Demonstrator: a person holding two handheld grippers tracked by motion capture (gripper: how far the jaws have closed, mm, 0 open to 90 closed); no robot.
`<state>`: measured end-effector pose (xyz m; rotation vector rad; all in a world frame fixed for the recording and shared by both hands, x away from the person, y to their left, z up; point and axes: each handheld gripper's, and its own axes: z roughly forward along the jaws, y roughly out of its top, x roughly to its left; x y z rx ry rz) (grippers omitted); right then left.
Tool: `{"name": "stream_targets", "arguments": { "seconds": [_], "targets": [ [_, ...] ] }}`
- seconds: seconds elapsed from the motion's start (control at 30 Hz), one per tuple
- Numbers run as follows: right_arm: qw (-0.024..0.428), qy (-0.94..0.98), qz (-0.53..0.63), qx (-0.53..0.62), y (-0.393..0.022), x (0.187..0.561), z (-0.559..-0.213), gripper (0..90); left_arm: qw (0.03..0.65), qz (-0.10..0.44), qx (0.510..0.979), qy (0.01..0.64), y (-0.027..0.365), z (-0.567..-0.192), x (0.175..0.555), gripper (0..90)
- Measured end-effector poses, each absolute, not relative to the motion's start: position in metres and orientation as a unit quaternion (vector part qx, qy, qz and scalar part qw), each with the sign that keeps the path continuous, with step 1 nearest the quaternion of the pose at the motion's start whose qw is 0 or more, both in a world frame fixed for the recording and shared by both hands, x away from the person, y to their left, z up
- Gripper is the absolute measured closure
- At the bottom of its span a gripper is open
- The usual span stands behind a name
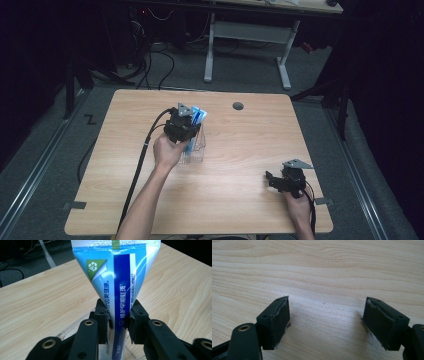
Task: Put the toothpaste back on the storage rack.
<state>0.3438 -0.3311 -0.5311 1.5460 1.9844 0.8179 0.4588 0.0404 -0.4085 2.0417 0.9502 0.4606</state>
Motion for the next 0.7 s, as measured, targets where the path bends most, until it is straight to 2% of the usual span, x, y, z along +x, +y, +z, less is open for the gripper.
{"name": "stream_targets", "arguments": {
  "seconds": [0.7],
  "targets": [
    [0.246,0.728,0.300,0.566,-0.3312,0.3438,-0.5311,21.4,0.401,0.188,0.814,0.377,0.0303,-0.4135,0.4635,71.3]
  ]
}}
